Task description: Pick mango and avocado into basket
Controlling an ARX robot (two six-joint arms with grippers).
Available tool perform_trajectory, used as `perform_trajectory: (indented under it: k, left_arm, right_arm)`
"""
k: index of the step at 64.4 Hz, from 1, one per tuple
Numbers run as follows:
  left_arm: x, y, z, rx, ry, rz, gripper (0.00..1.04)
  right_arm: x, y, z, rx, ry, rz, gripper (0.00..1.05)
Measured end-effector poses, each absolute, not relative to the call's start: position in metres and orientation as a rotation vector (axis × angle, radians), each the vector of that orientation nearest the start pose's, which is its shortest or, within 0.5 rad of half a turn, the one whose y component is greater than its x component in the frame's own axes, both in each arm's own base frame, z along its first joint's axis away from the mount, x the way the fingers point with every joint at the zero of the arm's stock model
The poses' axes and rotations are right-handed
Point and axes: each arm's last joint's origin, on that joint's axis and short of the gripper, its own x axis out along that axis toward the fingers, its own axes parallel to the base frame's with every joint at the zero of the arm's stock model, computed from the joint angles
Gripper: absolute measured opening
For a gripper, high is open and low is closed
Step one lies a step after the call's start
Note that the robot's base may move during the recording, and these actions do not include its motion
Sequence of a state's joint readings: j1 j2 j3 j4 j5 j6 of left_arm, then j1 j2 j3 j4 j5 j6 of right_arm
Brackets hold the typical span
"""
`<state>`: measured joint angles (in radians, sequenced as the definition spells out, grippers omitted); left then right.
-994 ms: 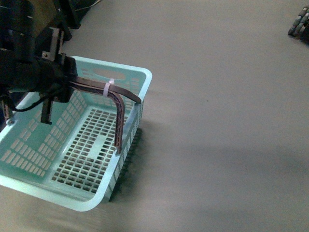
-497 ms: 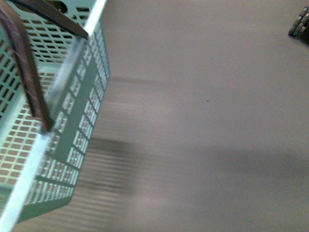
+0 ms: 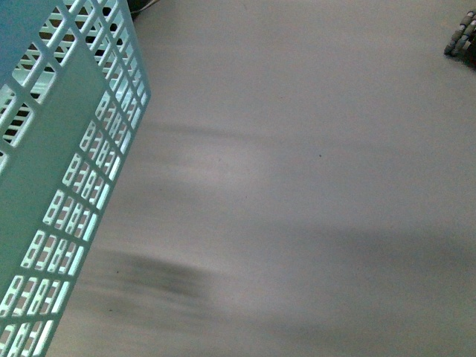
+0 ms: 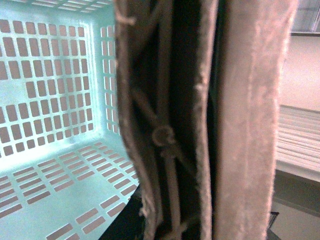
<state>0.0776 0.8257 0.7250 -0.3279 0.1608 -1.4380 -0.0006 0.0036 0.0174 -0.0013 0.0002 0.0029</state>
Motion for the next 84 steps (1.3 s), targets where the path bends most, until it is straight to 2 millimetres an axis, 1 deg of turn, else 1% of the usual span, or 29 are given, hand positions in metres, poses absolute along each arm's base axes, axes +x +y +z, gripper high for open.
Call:
perform_trajectory:
  k: [84]
  left_arm:
    - [0.1782,0.0094,0.2940,-1.455,0.406,0.240,0.15]
  right_arm:
    - [0.0968,-0.0001,0.1690,0.003,-0.012,-0.001,0.96]
